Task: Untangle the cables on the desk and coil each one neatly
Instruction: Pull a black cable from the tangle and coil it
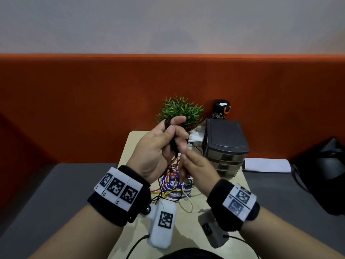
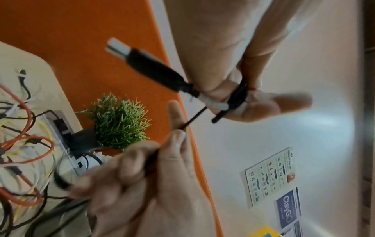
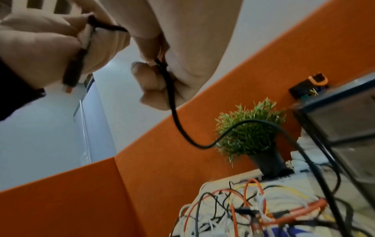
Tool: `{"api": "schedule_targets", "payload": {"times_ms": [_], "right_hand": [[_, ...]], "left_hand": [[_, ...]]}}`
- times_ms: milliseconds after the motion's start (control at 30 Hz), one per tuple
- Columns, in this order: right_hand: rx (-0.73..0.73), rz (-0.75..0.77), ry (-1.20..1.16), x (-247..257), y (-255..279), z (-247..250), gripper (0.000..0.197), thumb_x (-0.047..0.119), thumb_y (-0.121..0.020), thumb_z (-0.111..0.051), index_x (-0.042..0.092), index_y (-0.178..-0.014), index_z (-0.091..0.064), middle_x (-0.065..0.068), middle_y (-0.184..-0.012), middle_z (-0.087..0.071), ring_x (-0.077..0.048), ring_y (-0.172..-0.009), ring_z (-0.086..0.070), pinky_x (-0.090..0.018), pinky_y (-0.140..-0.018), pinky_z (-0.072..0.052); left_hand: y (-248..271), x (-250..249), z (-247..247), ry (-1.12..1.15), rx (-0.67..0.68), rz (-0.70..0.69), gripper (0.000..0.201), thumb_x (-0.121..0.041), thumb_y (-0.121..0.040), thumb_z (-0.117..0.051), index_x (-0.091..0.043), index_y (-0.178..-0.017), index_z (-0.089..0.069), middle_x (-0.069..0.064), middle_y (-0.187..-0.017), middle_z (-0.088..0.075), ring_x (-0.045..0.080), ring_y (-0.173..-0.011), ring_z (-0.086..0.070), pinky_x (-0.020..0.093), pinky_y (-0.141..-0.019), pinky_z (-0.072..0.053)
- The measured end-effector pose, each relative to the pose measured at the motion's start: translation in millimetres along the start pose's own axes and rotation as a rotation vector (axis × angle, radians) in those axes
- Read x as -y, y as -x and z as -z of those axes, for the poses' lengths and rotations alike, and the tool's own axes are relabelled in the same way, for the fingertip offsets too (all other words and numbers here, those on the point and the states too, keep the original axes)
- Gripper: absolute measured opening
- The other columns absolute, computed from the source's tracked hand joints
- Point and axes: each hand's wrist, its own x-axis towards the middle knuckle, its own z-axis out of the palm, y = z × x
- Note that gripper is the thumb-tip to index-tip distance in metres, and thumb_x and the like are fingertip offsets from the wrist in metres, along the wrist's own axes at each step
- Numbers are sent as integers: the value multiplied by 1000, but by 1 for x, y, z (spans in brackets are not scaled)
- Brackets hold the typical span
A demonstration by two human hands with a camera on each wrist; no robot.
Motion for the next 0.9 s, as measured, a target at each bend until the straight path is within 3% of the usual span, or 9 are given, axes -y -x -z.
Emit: {"api": "schedule_targets", "payload": {"times_ms": [133, 267, 333, 467, 600, 667, 767, 833, 900], "right_hand": [[143, -69, 42, -12, 9, -16, 20, 16, -100, -44, 30, -108, -56, -1, -56, -49, -15, -47, -44, -28, -49, -38], [217, -55, 172, -5, 14, -16, 24, 15, -101, -42, 34, -100, -57, -1, -59, -38, -12, -50, -34, -24, -47, -29], [254, -27, 219, -3, 14, -12, 21, 16, -101, -42, 27, -103, -60, 4, -56, -37, -11, -49, -33, -24, -47, -27], [230, 6, 473, 11, 16, 3, 22, 24, -98, -49, 33, -111, -64, 20, -53, -49, 1, -51, -43, -17, -54, -32], [137, 85, 663, 38, 18, 20, 12, 29, -93, -57, 27, -90, -69, 18, -60, -56, 0, -61, -50, -15, -57, -36], [107, 131, 741, 48, 18, 26, 11, 31, -91, -60, 26, -82, -65, 11, -64, -58, -6, -63, -51, -23, -59, -38], [108, 193, 817, 58, 18, 31, 10, 30, -90, -62, 24, -84, -66, 7, -72, -65, -10, -67, -57, -30, -63, -44], [101, 238, 816, 64, 18, 34, 7, 30, -89, -64, 28, -82, -66, 13, -74, -66, -4, -71, -59, -24, -62, -44], [74, 286, 801, 71, 16, 37, 8, 29, -86, -67, 28, -79, -64, 15, -70, -63, -2, -69, -57, -19, -59, -42]], "left_hand": [[-10, 1, 5, 110, -62, -95, 26, -4, -100, -24, -9, -104, -49, 5, -88, -71, 16, -85, -70, 27, -82, -55], [-16, 7, 13, -55, -139, -165, 24, 1, -100, -23, -11, -97, -44, 6, -95, -72, 20, -98, -68, 23, -83, -52], [-17, 10, 17, -170, -144, -184, 24, 2, -100, -24, -11, -96, -44, 6, -92, -72, 21, -97, -68, 21, -81, -51], [-16, 16, 25, -456, -76, -176, 20, 2, -99, -29, -10, -100, -45, 8, -85, -71, 25, -84, -70, 29, -78, -53], [-12, 22, 33, -750, 18, -90, 22, 0, -99, -34, -13, -107, -49, 8, -78, -68, 19, -70, -65, 27, -68, -49], [-9, 27, 37, -859, 48, -49, 25, -3, -99, -36, -21, -107, -51, 3, -74, -65, 15, -68, -60, 28, -67, -48], [-6, 37, 38, -965, 73, -14, 22, -14, -100, -38, -29, -107, -53, 3, -67, -56, 16, -58, -53, 36, -56, -44], [-2, 41, 34, -894, 55, 3, 18, -29, -98, -38, -22, -101, -55, 4, -66, -51, 14, -56, -46, 33, -54, -38], [2, 42, 28, -800, 40, 25, 39, -47, -93, -34, -14, -85, -53, -1, -62, -43, 11, -54, -38, 29, -52, -32]]}}
